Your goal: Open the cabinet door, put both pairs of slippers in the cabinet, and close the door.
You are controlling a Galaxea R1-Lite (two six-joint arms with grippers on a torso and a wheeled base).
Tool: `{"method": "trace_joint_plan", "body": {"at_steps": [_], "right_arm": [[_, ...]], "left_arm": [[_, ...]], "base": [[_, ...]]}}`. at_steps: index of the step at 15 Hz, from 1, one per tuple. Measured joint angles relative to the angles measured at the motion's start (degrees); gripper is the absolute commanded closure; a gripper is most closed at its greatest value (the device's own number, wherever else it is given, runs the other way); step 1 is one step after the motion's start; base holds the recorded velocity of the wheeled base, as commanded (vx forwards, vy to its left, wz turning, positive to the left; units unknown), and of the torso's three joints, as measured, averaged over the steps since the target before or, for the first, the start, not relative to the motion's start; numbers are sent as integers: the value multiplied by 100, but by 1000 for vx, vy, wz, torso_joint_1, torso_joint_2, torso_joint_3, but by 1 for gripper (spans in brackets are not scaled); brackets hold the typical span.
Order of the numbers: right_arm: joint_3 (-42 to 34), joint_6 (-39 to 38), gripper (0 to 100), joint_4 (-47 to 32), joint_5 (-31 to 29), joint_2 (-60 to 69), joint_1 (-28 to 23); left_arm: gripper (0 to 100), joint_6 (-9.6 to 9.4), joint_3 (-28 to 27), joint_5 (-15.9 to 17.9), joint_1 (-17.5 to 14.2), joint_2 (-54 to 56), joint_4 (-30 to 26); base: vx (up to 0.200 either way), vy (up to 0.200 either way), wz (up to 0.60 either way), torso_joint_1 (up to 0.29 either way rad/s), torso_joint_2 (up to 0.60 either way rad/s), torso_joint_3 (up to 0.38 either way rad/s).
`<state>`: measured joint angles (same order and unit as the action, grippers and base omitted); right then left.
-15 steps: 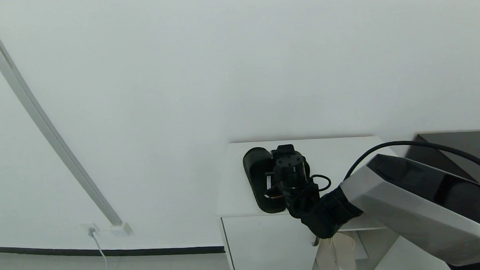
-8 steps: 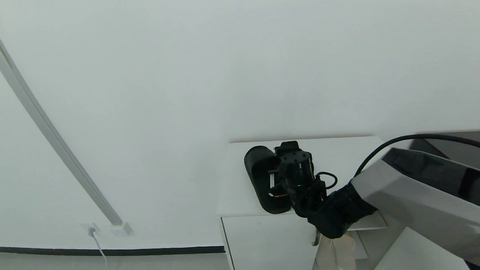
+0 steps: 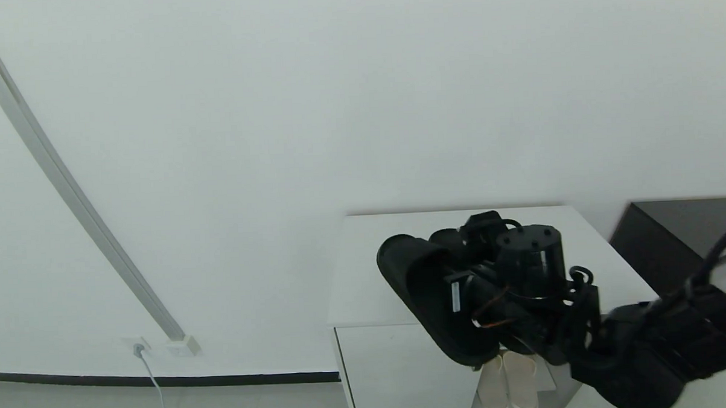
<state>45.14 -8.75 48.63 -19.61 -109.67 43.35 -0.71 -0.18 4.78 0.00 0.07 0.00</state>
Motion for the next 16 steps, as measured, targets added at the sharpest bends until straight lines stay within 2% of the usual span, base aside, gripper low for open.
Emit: {"method": "trace_joint_plan", "body": {"at_steps": [3,9,16], "right_arm": [[-1089,95,100,-100,300,923,413],[-1378,90,100,-139,323,1393,577],[-1410,84,100,-133,323,1436,590]], "left_arm": [[100,0,0,-2,0,0,0],[100,9,0,-2,0,0,0],[100,11,2,-2,0,0,0]], "base": [[0,0,0,0,0,0],[0,0,0,0,0,0],[-200,0,0,1,4,3]]}}
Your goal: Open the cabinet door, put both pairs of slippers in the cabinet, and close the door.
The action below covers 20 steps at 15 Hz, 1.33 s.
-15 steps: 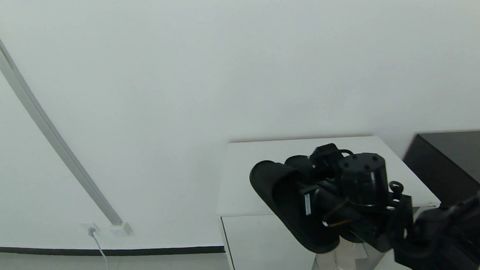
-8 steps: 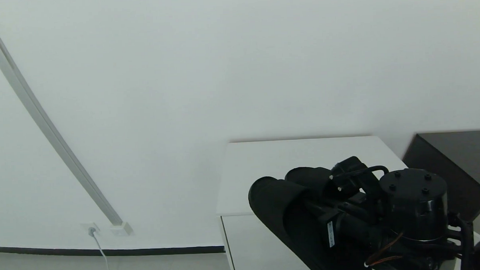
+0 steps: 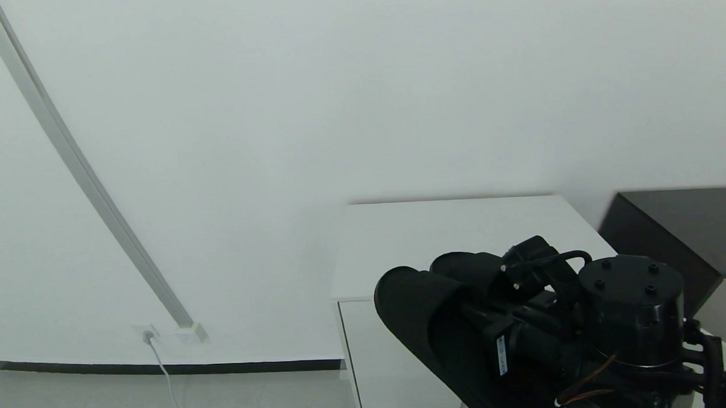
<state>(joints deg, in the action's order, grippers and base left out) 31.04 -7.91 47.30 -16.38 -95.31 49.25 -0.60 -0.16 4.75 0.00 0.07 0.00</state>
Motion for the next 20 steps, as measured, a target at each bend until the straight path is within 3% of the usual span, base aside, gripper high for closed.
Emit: {"method": "trace_joint_plan", "body": {"at_steps": [17,20], "right_arm": [[-124,9,100,35,0,0,66],[-127,6,100,44,5,-1,66]], "left_arm": [[100,6,-2,0,0,0,0],[100,0,0,0,0,0,0]], "base": [[0,0,0,0,0,0],[0,-200,0,1,1,-1]]}}
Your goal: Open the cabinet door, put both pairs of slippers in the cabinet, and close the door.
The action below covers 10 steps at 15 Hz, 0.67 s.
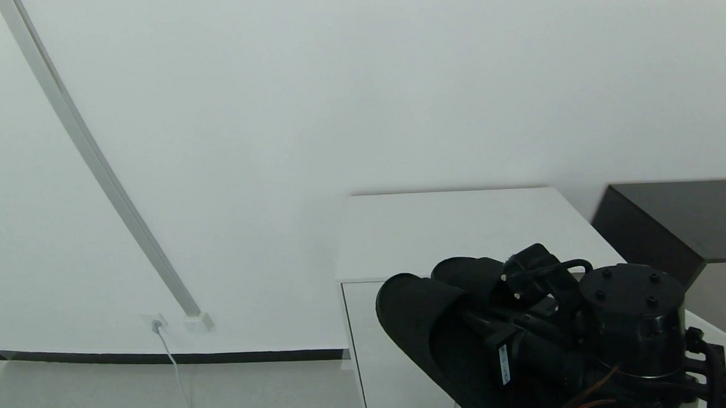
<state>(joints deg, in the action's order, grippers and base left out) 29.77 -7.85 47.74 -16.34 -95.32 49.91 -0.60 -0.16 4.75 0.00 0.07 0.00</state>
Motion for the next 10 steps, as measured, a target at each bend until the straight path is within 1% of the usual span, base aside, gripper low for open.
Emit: {"method": "trace_joint_plan", "body": {"at_steps": [10], "right_arm": [[-1,-5,100,-1,-11,-13,-7]], "left_arm": [[100,0,0,0,0,0,0]], "base": [[0,-200,0,2,4,1]]}}
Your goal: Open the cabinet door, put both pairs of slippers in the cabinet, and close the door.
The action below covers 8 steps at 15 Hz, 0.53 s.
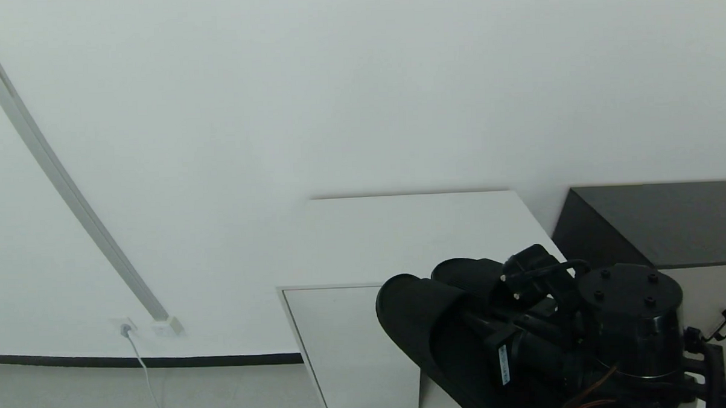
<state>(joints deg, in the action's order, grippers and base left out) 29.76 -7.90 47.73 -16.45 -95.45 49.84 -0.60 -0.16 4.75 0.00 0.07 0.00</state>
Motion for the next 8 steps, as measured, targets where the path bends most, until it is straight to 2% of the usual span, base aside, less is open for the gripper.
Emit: {"method": "trace_joint_plan", "body": {"at_steps": [5,8], "right_arm": [[-21,7,100,-2,-16,9,-6],[-27,7,100,-7,-27,9,-4]], "left_arm": [[100,-2,0,-2,-2,0,0],[100,-2,0,2,-5,0,0]], "base": [[0,-200,0,1,2,2],[0,0,0,0,0,0]]}}
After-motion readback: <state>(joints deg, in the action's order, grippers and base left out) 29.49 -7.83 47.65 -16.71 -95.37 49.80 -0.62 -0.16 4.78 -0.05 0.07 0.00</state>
